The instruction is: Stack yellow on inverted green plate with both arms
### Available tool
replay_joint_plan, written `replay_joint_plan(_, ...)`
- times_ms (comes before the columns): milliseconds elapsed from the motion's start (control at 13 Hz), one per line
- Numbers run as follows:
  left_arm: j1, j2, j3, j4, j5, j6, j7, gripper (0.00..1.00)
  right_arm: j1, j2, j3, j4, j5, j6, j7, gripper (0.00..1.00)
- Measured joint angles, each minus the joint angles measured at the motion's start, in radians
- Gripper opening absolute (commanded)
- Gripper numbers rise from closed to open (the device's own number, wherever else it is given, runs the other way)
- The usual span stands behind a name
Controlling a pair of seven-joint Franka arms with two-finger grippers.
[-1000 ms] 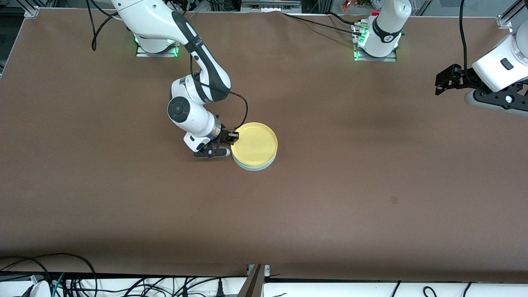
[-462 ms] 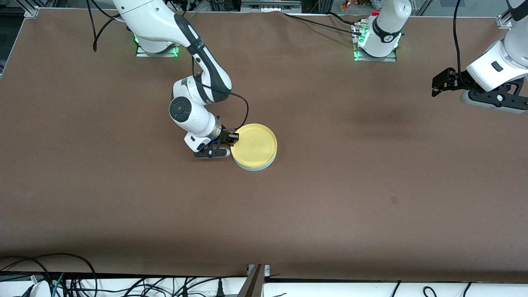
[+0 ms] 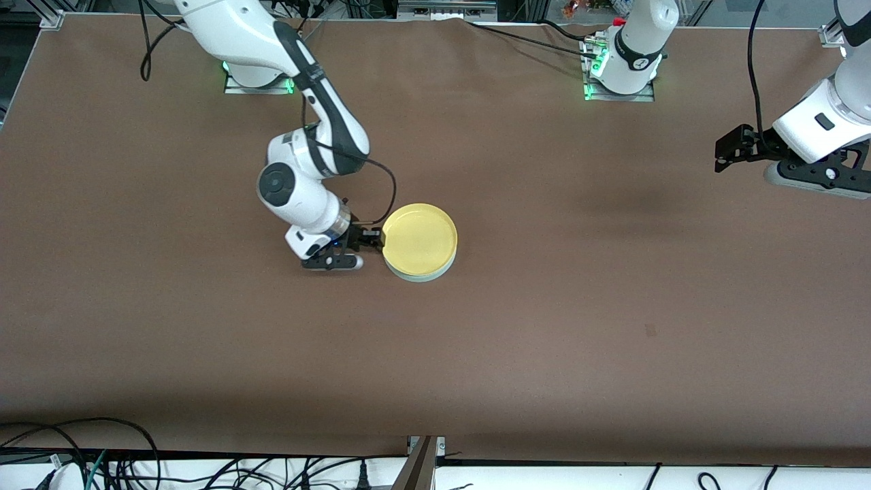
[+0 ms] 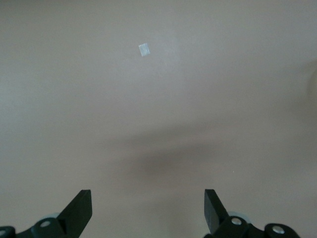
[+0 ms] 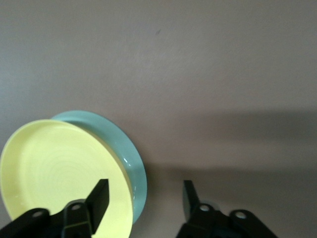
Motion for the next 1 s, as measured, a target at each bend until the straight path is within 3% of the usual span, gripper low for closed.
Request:
replay_joint_plan(308,0.001,0.011,0.001,0.023,-0.018,0.000,-0.019,1.00,-0.003,-0.045,-0.180,0.253,-0.171,-0.455,-0.022,1.00)
replay_joint_plan(462,0.016,0.020,0.002,0.045,-0.056,0.001,-0.040,1.00,-0.003,-0.049,-0.271,0.339,-0.196,-0.610,-0.124,1.00)
replay_joint_plan(692,0.053,0.037,0.004,0.086,-0.063,0.002,-0.040,1.00,-0.006,-0.049,-0.404,0.405,-0.197,-0.768,-0.272,1.00)
replay_joint_plan(1000,0.072,0.040,0.003,0.116,-0.063,0.002,-0.040,1.00,-0.010,-0.070,-0.494,0.480,-0.197,-0.922,-0.305,1.00)
